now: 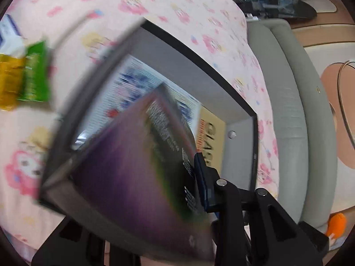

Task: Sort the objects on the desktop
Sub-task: 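Lower the Smart Devil box upright into the black box beside the kit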

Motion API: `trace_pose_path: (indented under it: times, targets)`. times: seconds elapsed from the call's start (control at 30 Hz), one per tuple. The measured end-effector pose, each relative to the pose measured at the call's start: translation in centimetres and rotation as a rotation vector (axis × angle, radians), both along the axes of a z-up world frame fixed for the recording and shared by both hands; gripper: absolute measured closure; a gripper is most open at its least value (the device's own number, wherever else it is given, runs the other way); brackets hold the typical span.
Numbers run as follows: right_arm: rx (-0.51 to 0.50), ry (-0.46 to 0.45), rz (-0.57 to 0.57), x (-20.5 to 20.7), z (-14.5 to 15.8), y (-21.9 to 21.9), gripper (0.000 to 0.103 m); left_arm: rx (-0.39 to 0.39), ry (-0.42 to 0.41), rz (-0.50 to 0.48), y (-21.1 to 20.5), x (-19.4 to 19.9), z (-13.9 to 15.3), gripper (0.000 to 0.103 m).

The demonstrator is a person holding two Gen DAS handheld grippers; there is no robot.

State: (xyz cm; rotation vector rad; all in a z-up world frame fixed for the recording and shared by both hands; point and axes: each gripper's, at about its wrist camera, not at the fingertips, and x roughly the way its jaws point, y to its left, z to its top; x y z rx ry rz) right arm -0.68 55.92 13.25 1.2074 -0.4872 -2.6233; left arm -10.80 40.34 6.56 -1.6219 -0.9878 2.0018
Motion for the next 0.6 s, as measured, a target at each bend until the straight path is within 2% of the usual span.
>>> trace_pose_path:
  times: [0.07, 0.13, 0.23, 0.27, 0.33, 0.47, 0.57, 0.6]
  targets:
    - [0.017, -0.003, -0.017, -0.3, 0.4, 0.9, 0.061, -0.021, -0.016, -0.054, 1.6, -0.1, -0.1, 0.07]
    - [0.03, -0.013, -0.037, -0.6, 0.7, 2.0, 0.061, -0.053, -0.022, -0.129, 2.7, 0.1, 0.0, 0.049]
    - [0.039, -0.003, -0.045, -0.9, 1.4, 3.2, 0.06, -0.045, -0.026, -0.177, 2.0, 0.9, 0.5, 0.042]
    - [0.017, 0.003, -0.024, -0.9, 1.5, 3.3, 0.06, -0.071, -0.007, -0.191, 1.3, 1.5, 1.1, 0.041]
    - [-0.028, 0.018, 0.015, -1.1, 1.6, 3.1, 0.06, -0.141, 0.011, -0.184, -0.2, 2.5, 2.0, 0.033]
    - [-0.032, -0.029, 0.031, -2.5, 0.5, 2.1, 0.06, -0.168, 0.022, -0.213, -2.2, 3.5, 3.0, 0.033]
    - [-0.083, -0.088, 0.007, -4.5, 0.3, 2.1, 0.06, -0.142, 0.057, -0.255, -2.4, 3.8, 4.1, 0.034]
    - [-0.085, -0.091, -0.007, -5.0, 0.6, 2.1, 0.06, -0.129, 0.07, -0.263, -2.4, 3.8, 4.5, 0.038]
